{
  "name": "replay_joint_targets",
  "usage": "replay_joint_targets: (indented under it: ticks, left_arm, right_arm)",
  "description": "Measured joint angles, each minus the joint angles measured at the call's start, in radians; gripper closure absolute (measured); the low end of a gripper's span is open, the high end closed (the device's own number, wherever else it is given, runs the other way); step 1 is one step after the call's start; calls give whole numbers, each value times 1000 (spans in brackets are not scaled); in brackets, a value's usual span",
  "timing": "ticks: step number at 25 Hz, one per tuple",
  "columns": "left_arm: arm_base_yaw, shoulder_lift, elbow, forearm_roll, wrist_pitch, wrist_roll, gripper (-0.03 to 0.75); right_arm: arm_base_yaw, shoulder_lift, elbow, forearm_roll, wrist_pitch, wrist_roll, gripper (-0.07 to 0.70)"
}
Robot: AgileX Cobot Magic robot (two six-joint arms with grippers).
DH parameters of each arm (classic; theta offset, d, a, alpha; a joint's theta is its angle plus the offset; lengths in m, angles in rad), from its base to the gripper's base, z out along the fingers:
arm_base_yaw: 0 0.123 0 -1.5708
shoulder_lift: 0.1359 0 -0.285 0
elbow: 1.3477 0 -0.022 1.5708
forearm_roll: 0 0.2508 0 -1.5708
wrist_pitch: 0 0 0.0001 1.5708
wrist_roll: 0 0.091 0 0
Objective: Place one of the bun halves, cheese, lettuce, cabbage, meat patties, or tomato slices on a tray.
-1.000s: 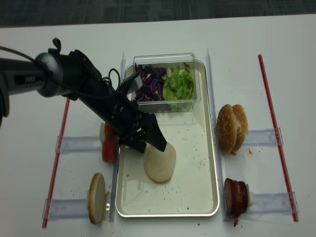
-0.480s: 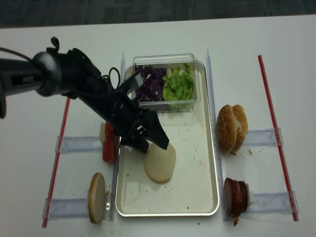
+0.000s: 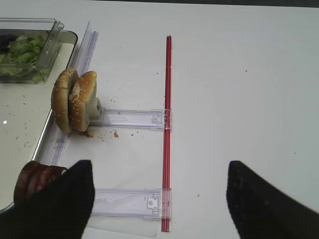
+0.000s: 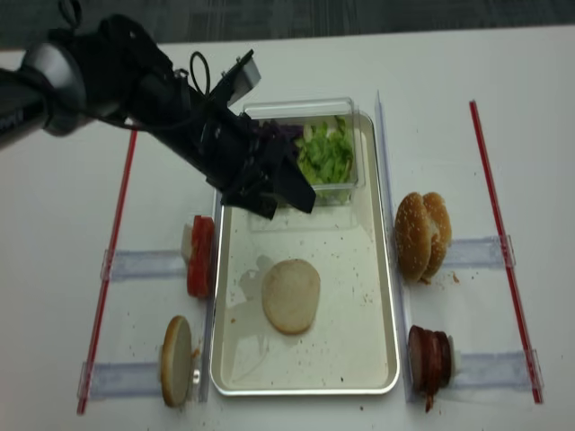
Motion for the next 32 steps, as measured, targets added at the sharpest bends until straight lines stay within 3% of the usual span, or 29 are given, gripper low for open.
replay_joint_targets:
  ticks: [6, 18, 32]
  left_arm:
    - [0, -18, -94, 34, 8, -12, 98]
    - [4, -19, -99, 129, 17, -18, 98]
    - [161, -19, -101, 490, 23, -273, 98]
  right_arm:
    - [0, 0, 0, 0, 0, 4, 61]
    - [0, 0, 0, 0, 0, 4, 61]
    - [0, 0, 0, 0, 0, 2, 61]
